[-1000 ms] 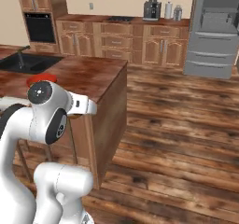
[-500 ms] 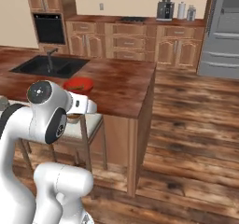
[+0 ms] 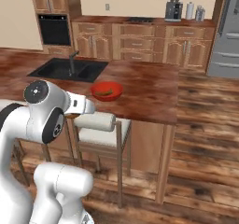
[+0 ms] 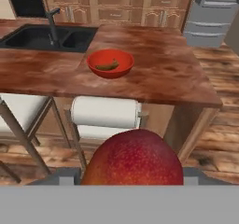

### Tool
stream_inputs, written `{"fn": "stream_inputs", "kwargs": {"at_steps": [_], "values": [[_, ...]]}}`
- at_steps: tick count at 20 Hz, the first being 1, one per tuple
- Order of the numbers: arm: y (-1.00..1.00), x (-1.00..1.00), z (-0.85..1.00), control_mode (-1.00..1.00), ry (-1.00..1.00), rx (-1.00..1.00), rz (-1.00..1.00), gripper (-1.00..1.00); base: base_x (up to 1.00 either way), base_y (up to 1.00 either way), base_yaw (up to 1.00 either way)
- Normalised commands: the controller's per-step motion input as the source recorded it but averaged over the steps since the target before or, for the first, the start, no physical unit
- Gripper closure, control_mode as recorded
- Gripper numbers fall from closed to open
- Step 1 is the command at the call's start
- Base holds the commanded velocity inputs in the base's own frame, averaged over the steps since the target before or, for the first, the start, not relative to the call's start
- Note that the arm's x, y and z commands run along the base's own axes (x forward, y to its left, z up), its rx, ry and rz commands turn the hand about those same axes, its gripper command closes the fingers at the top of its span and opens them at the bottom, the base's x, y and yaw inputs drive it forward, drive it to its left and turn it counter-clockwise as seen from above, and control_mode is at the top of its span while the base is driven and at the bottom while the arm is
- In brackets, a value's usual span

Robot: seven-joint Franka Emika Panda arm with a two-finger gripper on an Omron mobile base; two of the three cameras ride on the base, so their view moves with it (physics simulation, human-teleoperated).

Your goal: Retrieve the banana and mango from the fridge and place them into the bowl on the dining table.

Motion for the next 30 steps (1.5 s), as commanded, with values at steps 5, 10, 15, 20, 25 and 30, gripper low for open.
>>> {"fn": "stream_inputs", "kwargs": {"at_steps": [5, 10, 15, 20, 25, 30], "values": [[0.0, 0.0, 0.0, 1.0, 0.0, 0.0, 0.0, 1.0, 0.89, 0.0, -0.06], [0.0, 0.0, 0.0, 1.0, 0.0, 0.0, 0.0, 1.0, 1.0, -0.44, -0.01], [0.0, 0.0, 0.0, 1.0, 0.0, 0.0, 0.0, 1.0, 0.94, -0.14, 0.0], [0.0, 0.0, 0.0, 1.0, 0.0, 0.0, 0.0, 1.0, 0.37, 0.0, 0.0], [0.0, 0.0, 0.0, 1.0, 0.0, 0.0, 0.0, 1.0, 0.24, 0.02, 0.0], [0.03, 0.09, -0.02, -1.0, 0.02, 0.0, 0.0, 1.0, 0.24, 0.09, 0.0]]}}
